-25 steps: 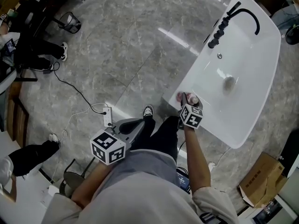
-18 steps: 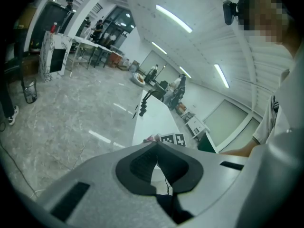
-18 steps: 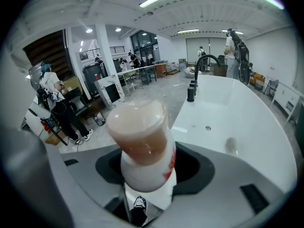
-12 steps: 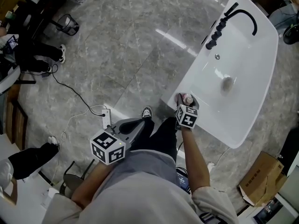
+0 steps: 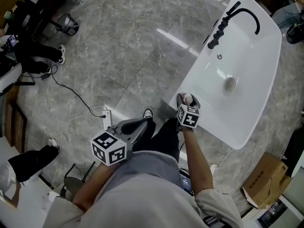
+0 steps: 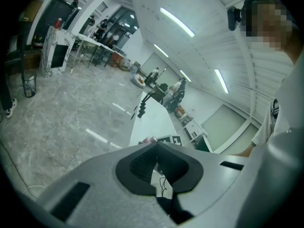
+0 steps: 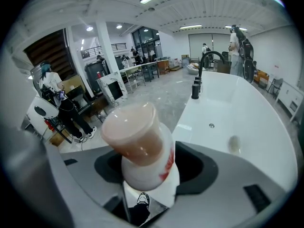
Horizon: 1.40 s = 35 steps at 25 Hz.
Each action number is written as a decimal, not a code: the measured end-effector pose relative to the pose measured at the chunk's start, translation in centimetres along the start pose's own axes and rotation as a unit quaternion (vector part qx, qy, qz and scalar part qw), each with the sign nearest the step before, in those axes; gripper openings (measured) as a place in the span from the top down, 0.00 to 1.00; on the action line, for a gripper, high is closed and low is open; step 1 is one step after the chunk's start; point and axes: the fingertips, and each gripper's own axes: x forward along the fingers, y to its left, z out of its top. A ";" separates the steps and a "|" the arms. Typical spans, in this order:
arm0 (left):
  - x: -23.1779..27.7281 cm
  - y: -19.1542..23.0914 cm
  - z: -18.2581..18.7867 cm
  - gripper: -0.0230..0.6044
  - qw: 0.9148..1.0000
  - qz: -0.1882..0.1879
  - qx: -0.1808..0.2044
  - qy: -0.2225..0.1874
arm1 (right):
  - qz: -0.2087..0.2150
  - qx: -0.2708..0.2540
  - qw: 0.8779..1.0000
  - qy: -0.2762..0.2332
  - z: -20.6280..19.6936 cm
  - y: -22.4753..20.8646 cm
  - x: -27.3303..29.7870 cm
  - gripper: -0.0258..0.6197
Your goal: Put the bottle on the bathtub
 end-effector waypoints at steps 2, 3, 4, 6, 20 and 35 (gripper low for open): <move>-0.1 -0.1 0.1 0.95 1.000 -0.001 0.000 -0.001 | 0.005 -0.003 1.000 0.004 0.1 0.0 -0.3 0.61; -0.1 -0.1 0.1 0.95 1.000 -0.002 -0.001 -0.002 | 0.007 -0.004 1.000 0.006 0.1 0.0 -0.4 0.60; -0.2 -0.1 0.1 0.95 1.000 -0.003 -0.001 -0.002 | 0.008 -0.006 1.000 0.006 0.2 0.0 -0.6 0.60; -0.2 -0.1 0.1 0.95 1.000 -0.005 -0.001 -0.003 | 0.010 -0.005 1.000 0.004 0.2 0.1 -0.8 0.59; 0.3 -1.1 0.2 0.95 1.000 -0.027 0.014 -0.002 | 0.034 0.016 0.999 -0.030 1.8 1.2 -4.9 0.59; -0.1 -2.3 1.6 0.95 0.998 -0.051 0.034 -0.016 | 0.044 0.049 0.996 -0.058 3.4 1.7 -11.3 0.59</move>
